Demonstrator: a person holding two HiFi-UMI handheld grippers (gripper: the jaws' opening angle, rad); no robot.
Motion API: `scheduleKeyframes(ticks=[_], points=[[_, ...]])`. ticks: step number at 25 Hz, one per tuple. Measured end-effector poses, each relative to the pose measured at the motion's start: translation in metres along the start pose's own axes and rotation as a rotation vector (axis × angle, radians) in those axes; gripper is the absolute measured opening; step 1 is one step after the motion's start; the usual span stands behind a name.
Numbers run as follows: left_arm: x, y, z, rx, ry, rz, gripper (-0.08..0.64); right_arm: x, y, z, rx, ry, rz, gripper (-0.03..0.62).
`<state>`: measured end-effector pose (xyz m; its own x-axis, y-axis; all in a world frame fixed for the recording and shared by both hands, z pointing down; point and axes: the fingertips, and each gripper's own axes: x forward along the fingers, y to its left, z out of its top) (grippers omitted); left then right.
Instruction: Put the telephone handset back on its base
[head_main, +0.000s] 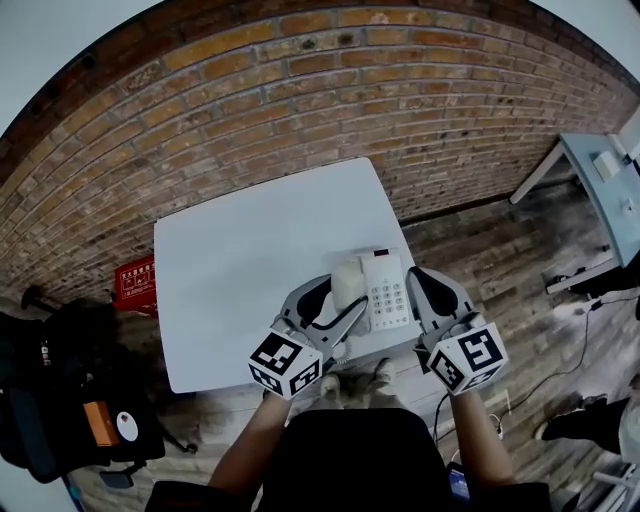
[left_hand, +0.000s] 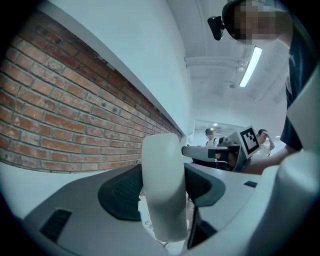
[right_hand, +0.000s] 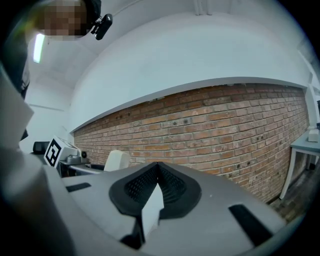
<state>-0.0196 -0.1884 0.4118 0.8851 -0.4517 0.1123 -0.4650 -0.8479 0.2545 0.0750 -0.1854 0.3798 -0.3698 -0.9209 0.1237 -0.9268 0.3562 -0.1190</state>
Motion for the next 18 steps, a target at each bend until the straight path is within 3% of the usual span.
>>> scheduleKeyframes(ticks=[18], points=[[0.020,0.002,-0.017,-0.006,0.041,0.138,0.255,0.021,-0.018,-0.002,-0.004,0.014,0.146,0.012]])
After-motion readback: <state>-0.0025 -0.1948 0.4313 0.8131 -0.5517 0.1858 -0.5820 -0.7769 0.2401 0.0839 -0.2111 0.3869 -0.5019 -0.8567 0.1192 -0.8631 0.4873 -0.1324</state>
